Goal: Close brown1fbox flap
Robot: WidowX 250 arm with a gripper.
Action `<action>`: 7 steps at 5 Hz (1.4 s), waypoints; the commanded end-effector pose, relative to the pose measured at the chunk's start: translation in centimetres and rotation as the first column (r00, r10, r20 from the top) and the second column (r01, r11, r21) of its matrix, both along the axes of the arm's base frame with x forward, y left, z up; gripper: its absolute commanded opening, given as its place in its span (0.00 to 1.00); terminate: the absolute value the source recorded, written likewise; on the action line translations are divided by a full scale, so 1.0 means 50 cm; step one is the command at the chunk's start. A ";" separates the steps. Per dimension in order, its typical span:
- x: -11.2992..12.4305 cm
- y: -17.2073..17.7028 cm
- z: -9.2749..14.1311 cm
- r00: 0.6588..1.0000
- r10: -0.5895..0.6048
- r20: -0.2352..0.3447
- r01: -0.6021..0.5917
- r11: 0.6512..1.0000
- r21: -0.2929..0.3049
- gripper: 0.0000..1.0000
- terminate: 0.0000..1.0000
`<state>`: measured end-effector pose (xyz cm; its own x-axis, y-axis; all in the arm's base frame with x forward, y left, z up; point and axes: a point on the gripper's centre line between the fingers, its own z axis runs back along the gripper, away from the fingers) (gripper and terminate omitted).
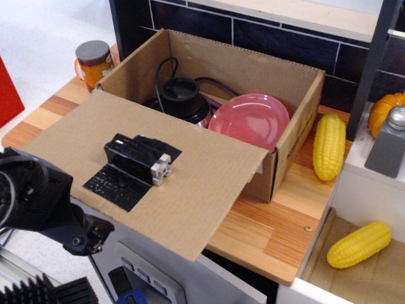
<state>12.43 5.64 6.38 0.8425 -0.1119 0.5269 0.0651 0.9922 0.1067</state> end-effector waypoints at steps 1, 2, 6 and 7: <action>0.031 0.008 0.093 0.999 0.005 0.035 -0.007 0.997 0.076 1.00 0.00; 0.055 0.003 0.146 0.999 0.024 0.024 -0.026 0.995 0.096 1.00 0.00; 0.233 0.008 0.226 0.995 -0.074 -0.060 0.085 0.976 0.199 1.00 0.00; 0.283 0.010 0.225 0.990 -0.102 -0.101 0.119 0.976 0.183 1.00 0.00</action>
